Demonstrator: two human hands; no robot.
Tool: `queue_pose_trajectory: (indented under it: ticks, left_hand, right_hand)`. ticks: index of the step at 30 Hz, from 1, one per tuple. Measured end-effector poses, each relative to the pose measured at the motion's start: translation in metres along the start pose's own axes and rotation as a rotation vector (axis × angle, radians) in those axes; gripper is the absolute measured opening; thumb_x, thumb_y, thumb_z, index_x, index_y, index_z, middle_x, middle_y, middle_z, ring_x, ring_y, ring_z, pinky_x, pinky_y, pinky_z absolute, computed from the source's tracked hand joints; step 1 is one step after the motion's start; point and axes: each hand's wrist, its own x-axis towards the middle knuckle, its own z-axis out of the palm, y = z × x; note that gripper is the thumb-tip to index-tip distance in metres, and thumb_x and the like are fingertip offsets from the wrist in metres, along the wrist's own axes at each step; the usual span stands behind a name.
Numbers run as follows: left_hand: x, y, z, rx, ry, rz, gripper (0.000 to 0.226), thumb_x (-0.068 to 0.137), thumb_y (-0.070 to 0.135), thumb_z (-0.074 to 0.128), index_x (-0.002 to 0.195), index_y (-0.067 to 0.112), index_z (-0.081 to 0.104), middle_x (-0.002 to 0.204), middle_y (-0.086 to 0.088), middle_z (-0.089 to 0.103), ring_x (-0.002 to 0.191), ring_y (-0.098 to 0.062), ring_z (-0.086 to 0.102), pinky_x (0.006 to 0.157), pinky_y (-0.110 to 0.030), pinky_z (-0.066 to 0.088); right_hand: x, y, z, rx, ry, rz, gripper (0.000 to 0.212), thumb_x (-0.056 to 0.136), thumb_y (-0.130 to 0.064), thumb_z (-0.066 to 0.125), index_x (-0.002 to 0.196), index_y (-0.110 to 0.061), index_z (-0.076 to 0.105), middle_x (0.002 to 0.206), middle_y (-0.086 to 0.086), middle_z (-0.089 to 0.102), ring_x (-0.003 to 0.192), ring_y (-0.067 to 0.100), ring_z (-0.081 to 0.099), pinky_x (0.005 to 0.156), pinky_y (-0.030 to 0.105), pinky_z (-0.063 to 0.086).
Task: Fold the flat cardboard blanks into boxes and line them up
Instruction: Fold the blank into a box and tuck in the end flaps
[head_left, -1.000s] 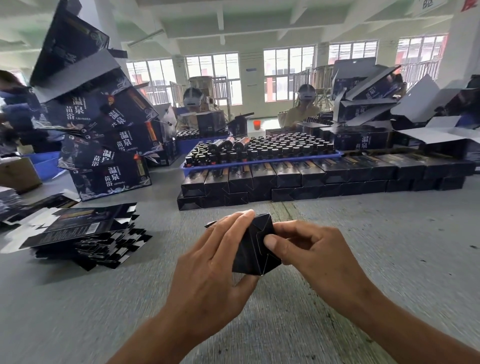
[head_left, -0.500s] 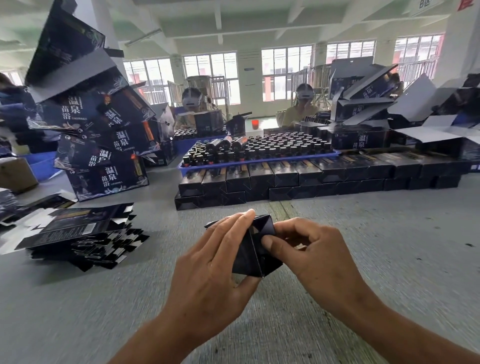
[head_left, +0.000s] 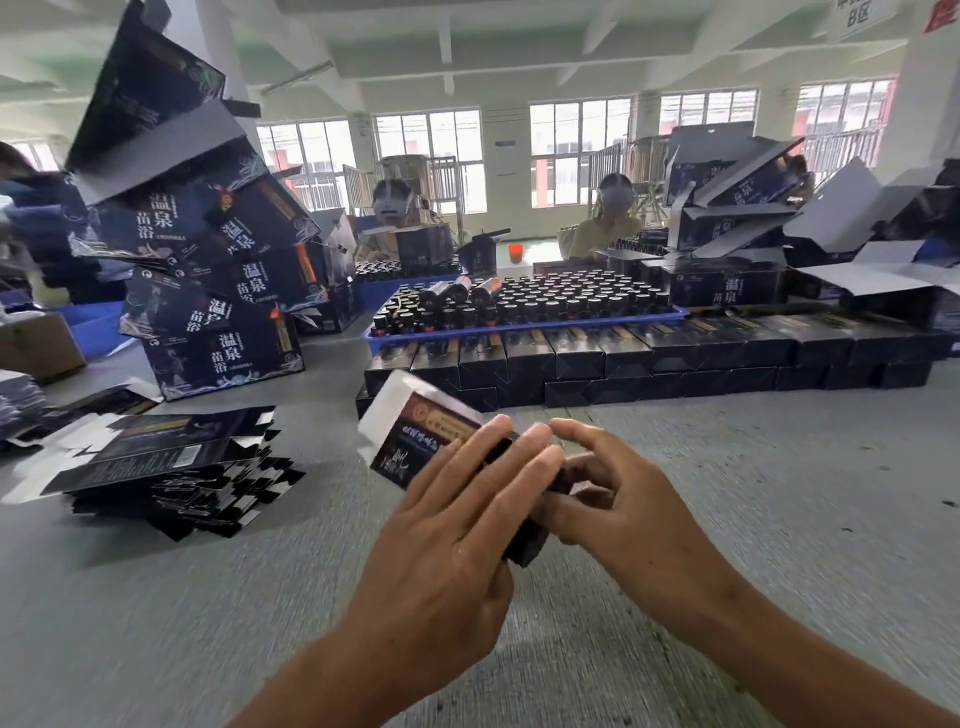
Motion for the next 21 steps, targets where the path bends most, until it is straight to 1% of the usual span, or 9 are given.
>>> queue_pose_trajectory:
  ticks: [3,5,7,9,11,13,15,17,21]
  left_hand:
    - [-0.001,-0.002,0.0,-0.07,0.156,-0.254,0.086,0.078,0.005,0.072,0.153,0.018,0.031,0.161,0.002,0.03,0.15,-0.014,0.026,0.118,-0.036,0.029]
    - [0.001,-0.004,-0.006,-0.222,0.27,-0.543,0.065,0.095,0.028,0.062,0.151,0.031,0.03,0.153,0.017,0.032,0.141,-0.001,0.03,0.111,-0.024,0.029]
    - [0.003,-0.008,-0.012,-0.485,0.283,-0.786,0.07,0.088,0.054,0.059,0.149,0.04,0.03,0.143,0.022,0.042,0.128,0.004,0.043,0.101,-0.021,0.037]
    - [0.007,-0.014,-0.015,-0.787,0.234,-0.929,0.082,0.076,0.063,0.059,0.149,0.04,0.033,0.131,0.016,0.061,0.115,0.001,0.059,0.096,-0.025,0.047]
    - [0.009,-0.017,-0.018,-0.973,0.16,-0.941,0.076,0.078,0.058,0.059,0.148,0.033,0.041,0.114,0.01,0.074,0.107,-0.006,0.068,0.099,-0.037,0.052]
    - [0.009,-0.018,-0.018,-1.038,0.13,-0.9,0.057,0.085,0.047,0.061,0.138,0.029,0.054,0.11,0.008,0.076,0.106,-0.01,0.071,0.099,-0.043,0.053]
    - [0.007,-0.018,-0.018,-1.075,0.111,-0.87,0.049,0.084,0.046,0.069,0.13,0.028,0.063,0.115,0.008,0.074,0.109,-0.012,0.07,0.099,-0.044,0.053]
    - [0.006,-0.017,-0.017,-1.1,0.08,-0.851,0.049,0.082,0.046,0.077,0.127,0.027,0.066,0.117,0.007,0.074,0.111,-0.013,0.069,0.099,-0.043,0.052]
    - [0.003,-0.016,-0.011,-1.116,0.007,-0.832,0.043,0.072,0.04,0.084,0.112,0.038,0.071,0.115,0.005,0.074,0.11,-0.014,0.07,0.095,-0.037,0.053]
  right_hand:
    - [0.004,0.002,-0.006,0.106,-0.002,0.088,0.064,0.066,-0.032,0.077,0.127,-0.034,0.056,0.098,-0.019,0.072,0.093,0.008,0.071,0.074,0.026,0.061]
    - [0.005,0.005,-0.008,0.122,-0.055,0.145,0.058,0.061,-0.03,0.075,0.117,-0.033,0.062,0.101,-0.011,0.074,0.097,0.012,0.071,0.082,0.035,0.062]
    - [0.006,0.007,-0.007,0.114,-0.122,0.197,0.054,0.06,-0.026,0.077,0.112,-0.029,0.064,0.103,-0.009,0.075,0.098,0.01,0.071,0.084,0.036,0.061]
    - [0.006,0.009,-0.005,0.054,-0.197,0.226,0.056,0.06,-0.026,0.079,0.114,-0.028,0.064,0.106,-0.012,0.075,0.1,0.005,0.071,0.086,0.03,0.055]
    - [0.005,0.01,-0.002,0.0,-0.259,0.246,0.055,0.064,-0.028,0.08,0.116,-0.032,0.063,0.107,-0.015,0.075,0.101,0.001,0.07,0.089,0.029,0.049]
    - [0.004,0.011,-0.001,0.0,-0.267,0.24,0.05,0.073,-0.03,0.083,0.118,-0.034,0.062,0.108,-0.019,0.074,0.101,-0.002,0.069,0.087,0.024,0.049]
    - [0.005,0.008,-0.004,0.025,-0.195,0.189,0.048,0.08,-0.038,0.081,0.123,-0.035,0.06,0.111,-0.025,0.072,0.103,-0.008,0.067,0.076,0.012,0.052]
    - [0.006,0.005,-0.007,0.079,-0.078,0.118,0.059,0.074,-0.046,0.079,0.128,-0.035,0.057,0.112,-0.029,0.07,0.104,-0.011,0.065,0.07,0.004,0.05]
    - [0.01,0.003,-0.011,0.189,0.02,0.029,0.059,0.066,-0.047,0.079,0.121,-0.041,0.06,0.116,-0.027,0.07,0.107,-0.008,0.065,0.073,0.006,0.052]
